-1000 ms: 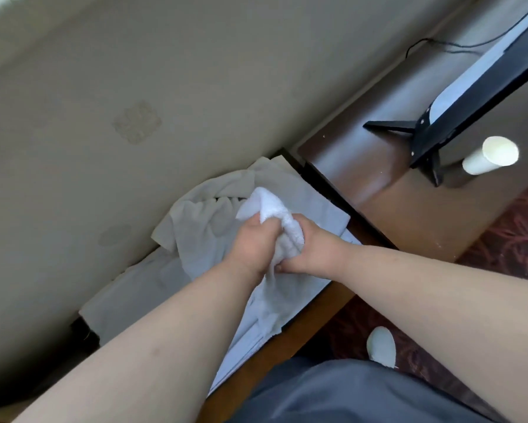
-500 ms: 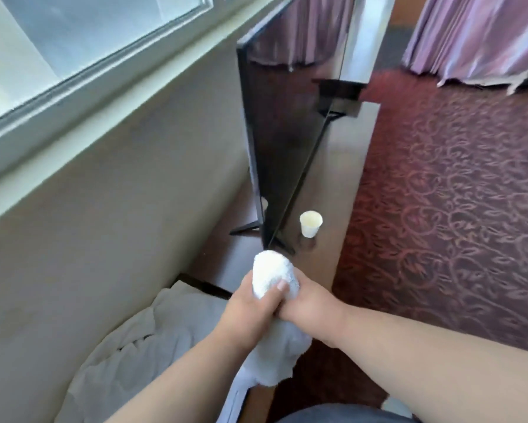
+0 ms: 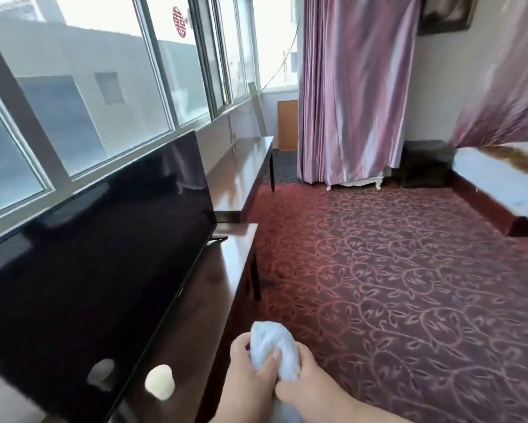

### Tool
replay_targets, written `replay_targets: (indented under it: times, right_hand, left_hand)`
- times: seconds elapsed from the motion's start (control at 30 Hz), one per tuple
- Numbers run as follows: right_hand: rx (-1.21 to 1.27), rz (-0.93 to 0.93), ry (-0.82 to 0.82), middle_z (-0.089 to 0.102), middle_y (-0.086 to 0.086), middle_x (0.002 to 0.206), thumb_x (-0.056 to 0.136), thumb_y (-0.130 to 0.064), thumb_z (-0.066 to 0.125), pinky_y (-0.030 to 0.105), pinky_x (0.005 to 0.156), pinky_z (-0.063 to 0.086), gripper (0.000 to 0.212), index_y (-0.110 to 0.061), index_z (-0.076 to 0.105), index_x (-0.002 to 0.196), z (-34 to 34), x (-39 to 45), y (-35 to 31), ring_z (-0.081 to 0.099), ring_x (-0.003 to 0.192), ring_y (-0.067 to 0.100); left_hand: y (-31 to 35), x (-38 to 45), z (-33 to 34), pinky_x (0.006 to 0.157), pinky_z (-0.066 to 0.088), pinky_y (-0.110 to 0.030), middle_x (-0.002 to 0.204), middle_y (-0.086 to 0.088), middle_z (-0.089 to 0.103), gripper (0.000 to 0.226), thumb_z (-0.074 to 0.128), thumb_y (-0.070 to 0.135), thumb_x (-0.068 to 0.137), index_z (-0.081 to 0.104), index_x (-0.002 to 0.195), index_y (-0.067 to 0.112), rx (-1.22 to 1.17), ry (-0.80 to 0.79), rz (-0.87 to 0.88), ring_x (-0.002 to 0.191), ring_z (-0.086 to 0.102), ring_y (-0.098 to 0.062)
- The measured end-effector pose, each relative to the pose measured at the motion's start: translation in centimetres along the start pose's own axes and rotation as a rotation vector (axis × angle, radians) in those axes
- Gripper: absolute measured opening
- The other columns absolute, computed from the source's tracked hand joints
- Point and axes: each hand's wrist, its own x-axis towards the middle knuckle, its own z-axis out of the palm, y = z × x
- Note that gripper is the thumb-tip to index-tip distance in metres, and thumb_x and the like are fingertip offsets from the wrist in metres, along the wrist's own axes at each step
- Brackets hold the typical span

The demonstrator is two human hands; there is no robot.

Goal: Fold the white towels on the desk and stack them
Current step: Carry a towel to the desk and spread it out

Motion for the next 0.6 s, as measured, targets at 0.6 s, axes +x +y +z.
replay_targets:
  times: [0.6]
  right_hand:
    - [0.168,-0.13,0.229,0.073,-0.018,0.109,0.071,-0.039,0.078,0.039,0.085,0.061,0.064,-0.072,0.047,0.117,-23.7,30.3,-6.2,0.074,0.096,0.01]
  left_hand:
    - [11.0,36.5,13.8,0.08,0.041,-0.01,0.112,0.043,0.057,0.044,0.057,0.062,0.082,0.051,0.125,0.054,-0.001,-0.092,0.252,0.103,0.054,0.02]
